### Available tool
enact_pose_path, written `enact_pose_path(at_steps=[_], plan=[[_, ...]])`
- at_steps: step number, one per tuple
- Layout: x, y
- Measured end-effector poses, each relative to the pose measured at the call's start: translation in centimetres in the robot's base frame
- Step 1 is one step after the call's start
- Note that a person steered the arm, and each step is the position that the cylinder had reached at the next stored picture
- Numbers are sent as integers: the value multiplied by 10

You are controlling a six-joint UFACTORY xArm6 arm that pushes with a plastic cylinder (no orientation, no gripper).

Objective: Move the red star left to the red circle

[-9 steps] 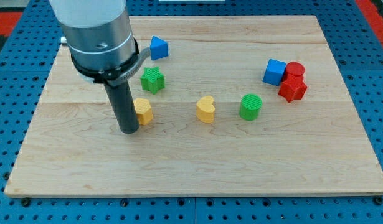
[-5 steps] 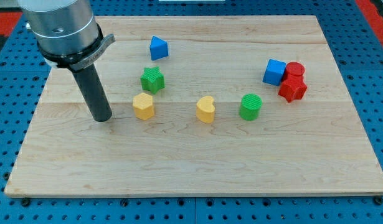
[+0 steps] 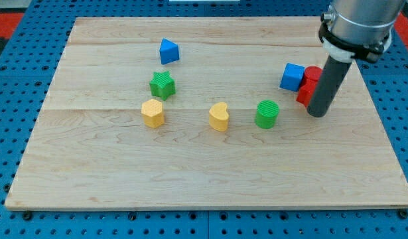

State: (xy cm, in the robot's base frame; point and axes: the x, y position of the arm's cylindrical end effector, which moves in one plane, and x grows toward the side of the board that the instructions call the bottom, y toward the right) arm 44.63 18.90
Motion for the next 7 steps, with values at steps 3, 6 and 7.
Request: enact_pose_path(at_steps=[3, 6, 7], plan=[[-30, -21], [-33, -11], [-34, 10]])
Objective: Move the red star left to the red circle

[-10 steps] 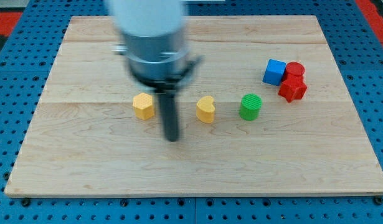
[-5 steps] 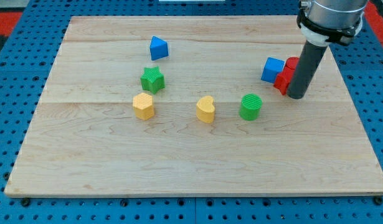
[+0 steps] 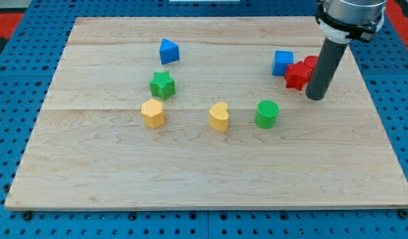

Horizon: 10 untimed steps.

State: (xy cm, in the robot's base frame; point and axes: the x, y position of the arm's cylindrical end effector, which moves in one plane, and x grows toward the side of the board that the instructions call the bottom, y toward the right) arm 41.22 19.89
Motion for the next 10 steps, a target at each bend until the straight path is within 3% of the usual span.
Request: enact_pose_path(at_steps=[1, 3, 5, 7, 9, 10], plan=[[-44, 0], [-46, -63], [-106, -47], [-125, -47], [-126, 2], [-99, -16]])
